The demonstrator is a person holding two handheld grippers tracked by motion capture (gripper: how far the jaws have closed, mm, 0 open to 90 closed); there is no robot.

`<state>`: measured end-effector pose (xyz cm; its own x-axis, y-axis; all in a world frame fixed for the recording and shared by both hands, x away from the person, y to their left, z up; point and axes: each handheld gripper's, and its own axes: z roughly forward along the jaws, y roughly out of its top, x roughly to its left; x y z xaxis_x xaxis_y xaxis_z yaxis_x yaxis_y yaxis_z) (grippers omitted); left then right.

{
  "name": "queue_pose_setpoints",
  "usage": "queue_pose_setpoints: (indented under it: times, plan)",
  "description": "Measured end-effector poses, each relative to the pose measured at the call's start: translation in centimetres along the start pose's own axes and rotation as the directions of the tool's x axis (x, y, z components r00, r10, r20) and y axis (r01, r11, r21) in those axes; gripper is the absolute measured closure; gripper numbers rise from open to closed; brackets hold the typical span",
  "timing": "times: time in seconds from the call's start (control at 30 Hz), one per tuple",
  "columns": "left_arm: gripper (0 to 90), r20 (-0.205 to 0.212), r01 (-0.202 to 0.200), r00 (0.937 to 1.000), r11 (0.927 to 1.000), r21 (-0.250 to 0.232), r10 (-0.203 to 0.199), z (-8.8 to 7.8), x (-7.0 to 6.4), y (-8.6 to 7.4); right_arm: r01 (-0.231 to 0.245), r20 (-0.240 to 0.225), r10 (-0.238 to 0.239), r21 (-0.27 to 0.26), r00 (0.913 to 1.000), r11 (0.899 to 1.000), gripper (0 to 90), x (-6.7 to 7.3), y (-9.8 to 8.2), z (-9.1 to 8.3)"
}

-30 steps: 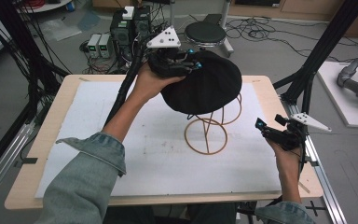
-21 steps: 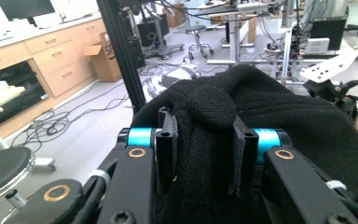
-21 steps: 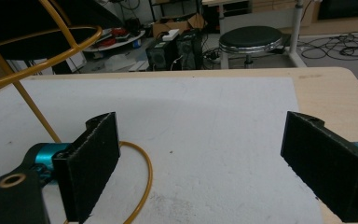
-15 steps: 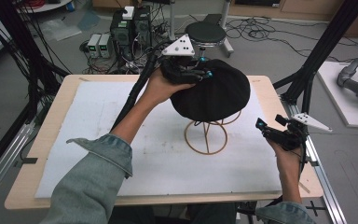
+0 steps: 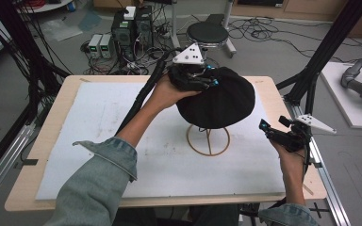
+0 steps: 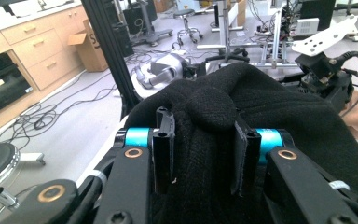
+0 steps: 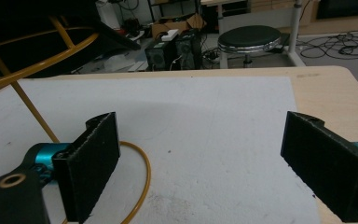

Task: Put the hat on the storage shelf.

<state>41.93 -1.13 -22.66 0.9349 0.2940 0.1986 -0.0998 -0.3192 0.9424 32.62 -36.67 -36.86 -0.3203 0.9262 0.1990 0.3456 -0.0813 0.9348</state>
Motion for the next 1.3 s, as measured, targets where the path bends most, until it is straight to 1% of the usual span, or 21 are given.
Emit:
queue_pose_setpoints:
  times: [0.07, 0.17, 0.27, 0.5, 0.53, 0.73, 1.03, 1.1, 1.13, 1.2, 1.3]
  plan:
    - [66.6, -0.001, -0.002, 1.0, 1.0, -0.002, 0.002, 0.1, -0.1, -0.1, 0.002, 0.0, -0.002, -0.001, 1.0, 1.0, 11.5, 0.0, 0.0, 0.0]
    - [66.0, -0.001, 0.0, 1.0, 1.0, 0.008, 0.0, 0.0, -0.2, -0.4, 0.003, 0.0, -0.003, 0.001, 1.0, 1.0, 11.5, 0.0, 0.0, 0.0]
    - [65.1, -0.002, -0.008, 1.0, 0.9998, 0.016, 0.008, 0.0, -0.2, -0.6, 0.002, 0.0, -0.002, 0.001, 1.0, 1.0, 11.5, 0.0, 0.0, 0.0]
    - [61.0, -0.004, -0.016, 0.9999, 0.9995, 0.028, 0.016, 0.2, -0.5, -0.9, 0.002, 0.0, -0.002, 0.004, 1.0, 1.0, 11.5, 0.0, 0.0, 0.1]
    - [60.2, 0.0, -0.019, 0.9998, 0.9993, 0.032, 0.019, 0.2, -0.5, -0.9, -0.004, -0.001, 0.004, 0.006, 1.0, 1.0, 11.5, 0.1, 0.0, 0.1]
    - [56.1, 0.003, -0.033, 0.9995, 0.9973, 0.066, 0.032, 0.4, -0.6, -1.1, 0.004, 0.001, -0.004, 0.0, 1.0, 1.0, 11.5, 0.0, 0.0, 0.1]
    - [53.2, 0.01, -0.031, 0.9995, 0.9966, 0.077, 0.03, 0.5, -0.7, -1.3, 0.0, 0.0, 0.0, 0.0, 1.0, 1.0, 11.5, -0.1, 0.0, 0.0]
    - [52.3, 0.012, -0.038, 0.9993, 0.9955, 0.087, 0.037, 0.4, -0.7, -1.3, -0.001, 0.002, 0.001, -0.001, 1.0, 1.0, 11.5, -0.1, 0.0, 0.0]
    - [51.8, 0.013, -0.035, 0.9993, 0.9955, 0.088, 0.034, 0.4, -0.7, -1.4, 0.003, 0.002, -0.003, 0.0, 1.0, 1.0, 11.4, -0.1, 0.0, 0.0]
    - [50.8, 0.021, -0.046, 0.9988, 0.9943, 0.096, 0.044, 0.4, -0.6, -1.4, 0.0, 0.001, 0.0, 0.002, 1.0, 1.0, 11.5, -0.1, 0.0, 0.0]
    - [49.7, 0.025, -0.044, 0.9988, 0.9937, 0.103, 0.042, 0.3, -0.6, -1.5, 0.004, 0.001, -0.004, 0.002, 1.0, 1.0, 11.5, 0.0, 0.0, 0.1]
